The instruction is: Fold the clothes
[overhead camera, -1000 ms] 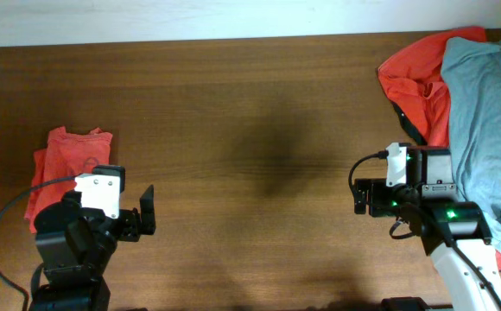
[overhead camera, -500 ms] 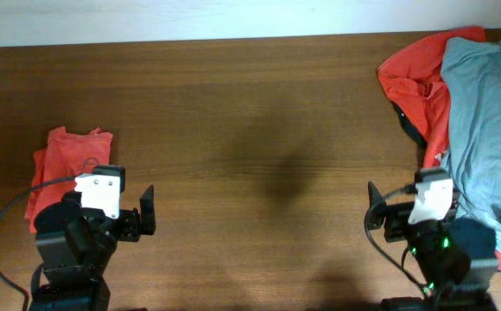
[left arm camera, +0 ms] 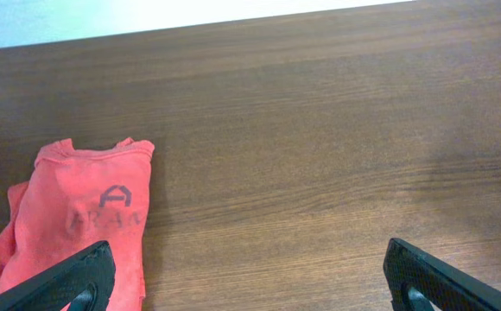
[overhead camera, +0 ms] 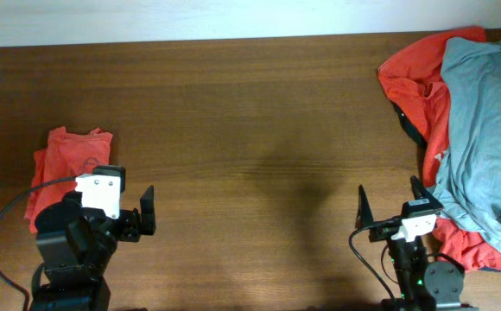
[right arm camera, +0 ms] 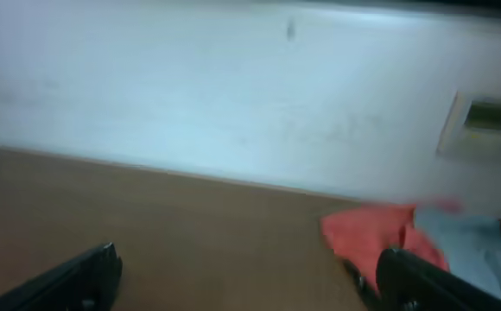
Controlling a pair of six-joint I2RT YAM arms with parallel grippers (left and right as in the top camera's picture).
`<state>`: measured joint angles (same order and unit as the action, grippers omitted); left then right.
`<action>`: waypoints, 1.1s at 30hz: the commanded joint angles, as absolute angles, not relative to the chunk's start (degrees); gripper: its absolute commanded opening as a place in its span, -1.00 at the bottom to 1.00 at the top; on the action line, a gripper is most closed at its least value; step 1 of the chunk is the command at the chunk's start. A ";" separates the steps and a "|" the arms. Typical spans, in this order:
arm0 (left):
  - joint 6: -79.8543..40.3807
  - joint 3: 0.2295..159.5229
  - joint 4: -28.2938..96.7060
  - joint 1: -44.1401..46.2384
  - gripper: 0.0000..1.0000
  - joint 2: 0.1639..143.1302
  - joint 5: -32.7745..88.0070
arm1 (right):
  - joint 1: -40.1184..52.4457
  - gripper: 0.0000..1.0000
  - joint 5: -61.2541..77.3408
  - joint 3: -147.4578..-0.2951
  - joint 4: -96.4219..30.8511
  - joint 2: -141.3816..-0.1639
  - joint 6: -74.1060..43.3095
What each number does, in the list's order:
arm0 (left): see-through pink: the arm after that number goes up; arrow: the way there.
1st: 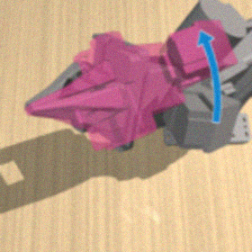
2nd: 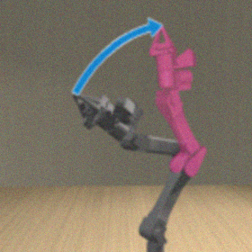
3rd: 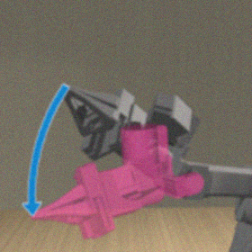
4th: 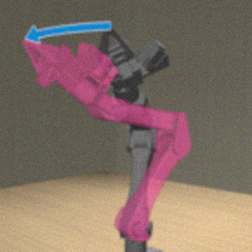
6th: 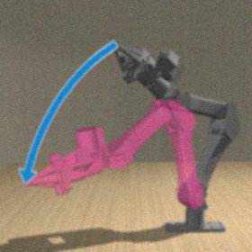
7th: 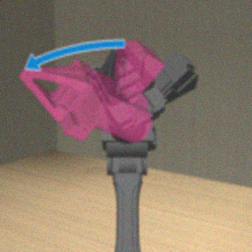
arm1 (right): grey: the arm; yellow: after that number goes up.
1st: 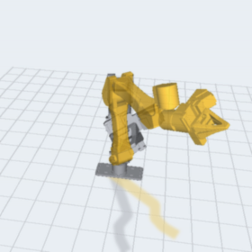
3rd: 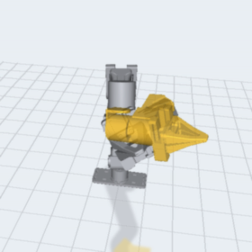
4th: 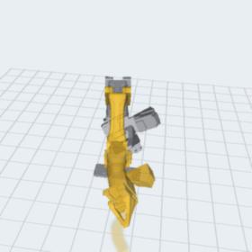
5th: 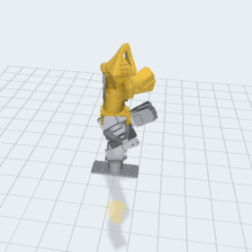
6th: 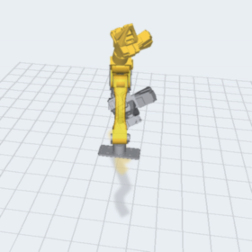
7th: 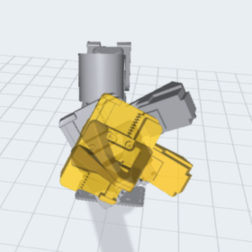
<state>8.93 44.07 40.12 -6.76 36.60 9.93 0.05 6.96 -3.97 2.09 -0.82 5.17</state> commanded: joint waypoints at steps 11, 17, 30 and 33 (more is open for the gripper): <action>8.25 43.94 40.18 -6.92 0.99 36.40 10.72 | 0.38 0.97 5.54 -0.32 -4.03 -0.47 5.54; 8.25 43.94 40.18 -6.90 0.98 36.40 10.72 | 0.38 0.97 5.54 -0.32 -4.01 -0.47 5.54; 8.25 43.94 40.18 -6.92 0.98 36.40 10.72 | 0.36 0.97 5.54 -0.32 -4.01 -0.47 5.54; 8.25 43.94 40.18 -6.90 0.98 36.40 10.72 | 0.38 0.97 5.56 -0.32 -4.01 -0.47 5.54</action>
